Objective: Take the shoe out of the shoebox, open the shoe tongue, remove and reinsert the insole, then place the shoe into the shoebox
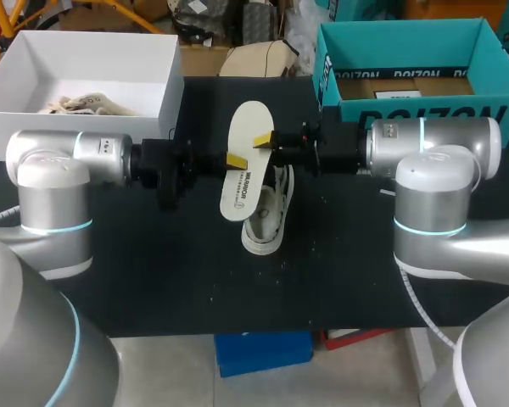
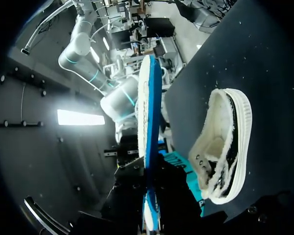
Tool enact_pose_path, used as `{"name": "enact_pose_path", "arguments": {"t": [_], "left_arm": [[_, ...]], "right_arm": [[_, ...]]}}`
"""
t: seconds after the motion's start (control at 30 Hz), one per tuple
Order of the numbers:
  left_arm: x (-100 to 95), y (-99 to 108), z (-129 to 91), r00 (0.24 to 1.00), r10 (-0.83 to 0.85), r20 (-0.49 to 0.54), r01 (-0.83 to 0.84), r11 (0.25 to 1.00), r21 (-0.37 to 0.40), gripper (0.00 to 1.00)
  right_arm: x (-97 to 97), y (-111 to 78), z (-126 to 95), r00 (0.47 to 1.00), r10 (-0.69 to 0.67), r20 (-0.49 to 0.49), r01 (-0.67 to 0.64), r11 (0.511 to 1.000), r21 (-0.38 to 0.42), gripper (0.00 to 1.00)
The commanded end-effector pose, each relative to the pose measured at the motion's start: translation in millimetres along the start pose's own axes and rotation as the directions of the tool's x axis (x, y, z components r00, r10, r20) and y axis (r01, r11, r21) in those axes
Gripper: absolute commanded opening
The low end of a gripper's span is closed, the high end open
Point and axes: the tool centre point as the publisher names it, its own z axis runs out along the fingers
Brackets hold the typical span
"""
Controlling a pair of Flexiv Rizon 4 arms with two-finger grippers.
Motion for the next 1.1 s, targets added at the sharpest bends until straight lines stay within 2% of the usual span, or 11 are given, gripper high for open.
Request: {"name": "enact_pose_path", "arguments": {"t": [0.03, 0.27, 0.5, 0.8, 1.1], "left_arm": [[0.2, 1, 1, 1.000, 0.001, -0.004, -0.001, 1.000, 0.002, 0.00], [0.2, 1, 1, 1.000, 0.001, -0.004, -0.001, 1.000, 0.002, 0.00], [0.2, 1, 1, 1.000, 0.001, -0.004, -0.001, 1.000, 0.002, 0.00], [10.3, -19, -28, 0.982, -0.083, -0.168, 0.081, 0.997, -0.018, 0.00], [7.4, -24, -33, 0.979, -0.076, -0.187, 0.073, 0.997, -0.022, 0.00]], "right_arm": [[0.0, 0.3, 2, 1.000, -0.003, 0.003, 0.003, 1.000, 0.004, 1.00], [2.8, 0.3, -4, 0.999, -0.025, 0.038, 0.024, 1.000, 0.017, 1.00], [1.8, -3.4, -25, 0.993, -0.041, 0.111, 0.039, 0.999, 0.021, 1.00], [4.6, -6.4, -45, 0.968, -0.110, 0.225, 0.101, 0.994, 0.049, 1.00], [6.1, -6.7, -47, 0.964, -0.125, 0.236, 0.116, 0.992, 0.054, 1.00]]}}
